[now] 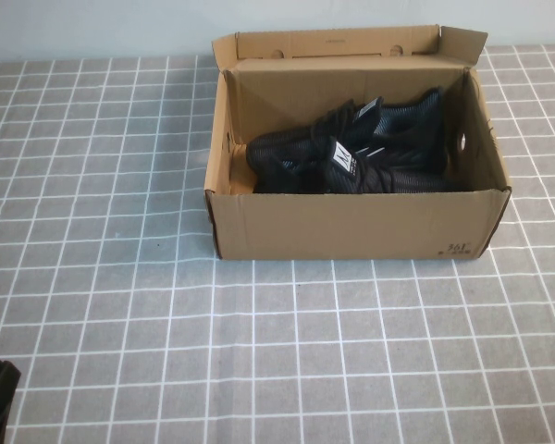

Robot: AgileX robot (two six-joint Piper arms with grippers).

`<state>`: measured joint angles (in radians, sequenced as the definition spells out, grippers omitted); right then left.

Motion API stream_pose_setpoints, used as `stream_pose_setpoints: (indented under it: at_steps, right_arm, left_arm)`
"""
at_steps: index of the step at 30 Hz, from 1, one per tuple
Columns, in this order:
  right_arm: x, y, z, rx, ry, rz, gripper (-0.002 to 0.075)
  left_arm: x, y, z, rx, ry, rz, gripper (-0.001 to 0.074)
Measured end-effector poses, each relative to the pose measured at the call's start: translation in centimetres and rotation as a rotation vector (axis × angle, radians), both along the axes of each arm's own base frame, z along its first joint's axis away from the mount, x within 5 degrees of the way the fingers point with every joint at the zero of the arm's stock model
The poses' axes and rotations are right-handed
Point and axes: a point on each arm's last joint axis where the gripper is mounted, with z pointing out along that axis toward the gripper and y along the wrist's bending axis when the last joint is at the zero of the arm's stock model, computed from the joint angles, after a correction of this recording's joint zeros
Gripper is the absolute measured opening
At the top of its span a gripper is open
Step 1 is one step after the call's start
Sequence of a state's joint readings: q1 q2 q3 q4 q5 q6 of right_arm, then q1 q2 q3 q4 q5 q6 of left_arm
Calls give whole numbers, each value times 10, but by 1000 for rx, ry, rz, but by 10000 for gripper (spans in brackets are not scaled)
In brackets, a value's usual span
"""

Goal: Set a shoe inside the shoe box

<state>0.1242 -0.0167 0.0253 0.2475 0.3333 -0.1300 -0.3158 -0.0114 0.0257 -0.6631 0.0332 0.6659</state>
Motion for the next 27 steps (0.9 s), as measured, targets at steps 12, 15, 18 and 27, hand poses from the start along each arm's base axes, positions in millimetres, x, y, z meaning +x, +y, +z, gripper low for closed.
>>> stream_pose_setpoints:
  at_steps: [12,15,18,27]
  right_arm:
    - [0,0,0,0,0,0,-16]
    - [0,0,0,0,0,0,-16]
    - [0,0,0,0,0,0,-16]
    - [0,0,0,0,1,0,-16]
  left_arm:
    - [0,0,0,0,0,0,-1]
    - [0,0,0,0,0,0,-1]
    - [0,0,0,0,0,0,-1]
    - [0,2,2,34,-39,23,-1]
